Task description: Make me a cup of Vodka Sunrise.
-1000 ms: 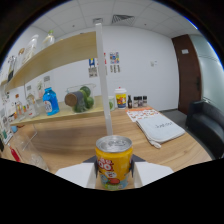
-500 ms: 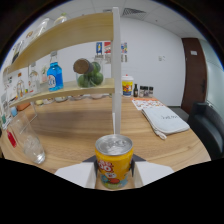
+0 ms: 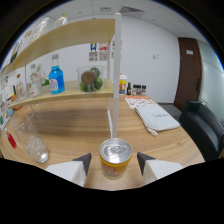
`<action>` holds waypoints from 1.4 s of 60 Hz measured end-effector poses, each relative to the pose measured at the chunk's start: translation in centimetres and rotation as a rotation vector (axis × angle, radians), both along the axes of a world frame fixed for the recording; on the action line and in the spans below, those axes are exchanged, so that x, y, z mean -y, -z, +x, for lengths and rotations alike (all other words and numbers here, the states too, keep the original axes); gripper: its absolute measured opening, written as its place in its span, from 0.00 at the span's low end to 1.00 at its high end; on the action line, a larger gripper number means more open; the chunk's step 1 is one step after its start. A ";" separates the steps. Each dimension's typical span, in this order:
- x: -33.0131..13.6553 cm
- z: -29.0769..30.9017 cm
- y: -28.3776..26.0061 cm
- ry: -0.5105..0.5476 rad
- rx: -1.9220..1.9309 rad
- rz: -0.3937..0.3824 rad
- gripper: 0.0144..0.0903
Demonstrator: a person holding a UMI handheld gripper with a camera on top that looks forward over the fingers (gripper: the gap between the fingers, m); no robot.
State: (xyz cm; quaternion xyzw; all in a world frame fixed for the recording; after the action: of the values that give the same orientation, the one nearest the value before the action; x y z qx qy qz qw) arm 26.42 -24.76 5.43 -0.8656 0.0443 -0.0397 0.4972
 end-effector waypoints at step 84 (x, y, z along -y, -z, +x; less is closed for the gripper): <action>-13.0 -32.0 -14.6 -0.153 -0.039 0.249 0.48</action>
State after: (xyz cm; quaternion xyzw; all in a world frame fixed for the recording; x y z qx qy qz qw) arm -5.59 -11.72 19.98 -0.7986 -0.0076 0.0209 0.6014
